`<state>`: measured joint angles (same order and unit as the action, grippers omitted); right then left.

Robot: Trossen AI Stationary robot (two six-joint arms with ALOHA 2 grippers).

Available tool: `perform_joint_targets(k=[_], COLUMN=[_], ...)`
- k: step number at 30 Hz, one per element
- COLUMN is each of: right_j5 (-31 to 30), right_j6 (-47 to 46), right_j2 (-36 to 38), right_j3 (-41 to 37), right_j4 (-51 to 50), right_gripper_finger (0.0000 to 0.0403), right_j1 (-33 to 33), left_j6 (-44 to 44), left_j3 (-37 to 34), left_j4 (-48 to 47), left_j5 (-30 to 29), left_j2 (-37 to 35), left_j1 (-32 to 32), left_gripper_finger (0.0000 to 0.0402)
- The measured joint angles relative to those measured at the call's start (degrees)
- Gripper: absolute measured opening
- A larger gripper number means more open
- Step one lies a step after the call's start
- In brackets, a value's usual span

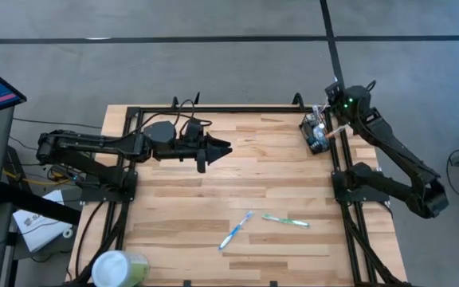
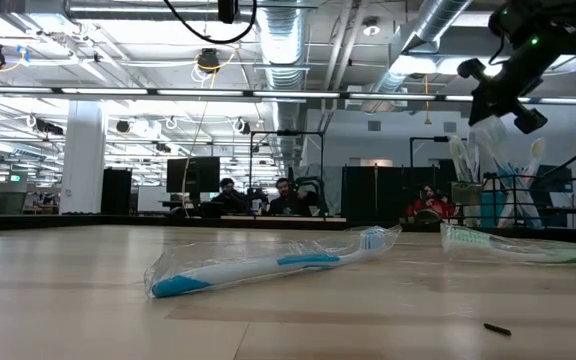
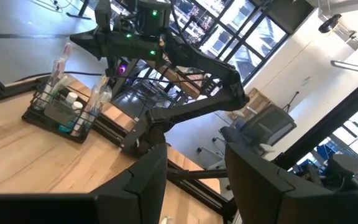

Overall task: Pick & Place toothbrushing station
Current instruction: Put the purple toothbrush in the left section of wire organizer

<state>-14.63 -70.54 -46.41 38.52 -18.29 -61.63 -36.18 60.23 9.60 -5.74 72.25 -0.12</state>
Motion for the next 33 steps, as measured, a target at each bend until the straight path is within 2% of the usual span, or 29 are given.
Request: perform_joint_targets(k=[5,13,18,24,28,33], right_j5=[0.3,0.4,0.3,0.7,-0.4,-2.0], right_j6=[0.0,1.6,3.4,5.5,3.1,0.9], right_j2=[-0.8,-0.8,-0.9,-0.1,2.1,3.7], right_j3=[0.0,0.0,0.0,0.0,0.0,0.0], right_j4=[-2.8,-1.4,-5.9,0.1,0.9,-3.0], right_gripper_finger=[0.0000,0.0000,0.0000,0.0000,0.0000,0.0000], right_j1=[0.0,-0.2,-0.8,0.3,1.5,1.9], left_j6=[0.0,0.2,0.1,0.0,0.0,0.0], left_j3=[0.0,0.0,0.0,0.0,0.0,0.0], left_j4=[0.2,0.5,0.6,0.9,0.9,1.3], left_j5=[0.0,0.0,0.0,0.0,0.0,0.0], left_j2=[0.0,0.0,0.0,0.0,0.0,0.0], left_j1=[0.0,-0.6,-0.8,-0.8,-0.8,-1.1], left_gripper_finger=[0.0158,0.0158,0.0158,0.0158,0.0158,0.0158])
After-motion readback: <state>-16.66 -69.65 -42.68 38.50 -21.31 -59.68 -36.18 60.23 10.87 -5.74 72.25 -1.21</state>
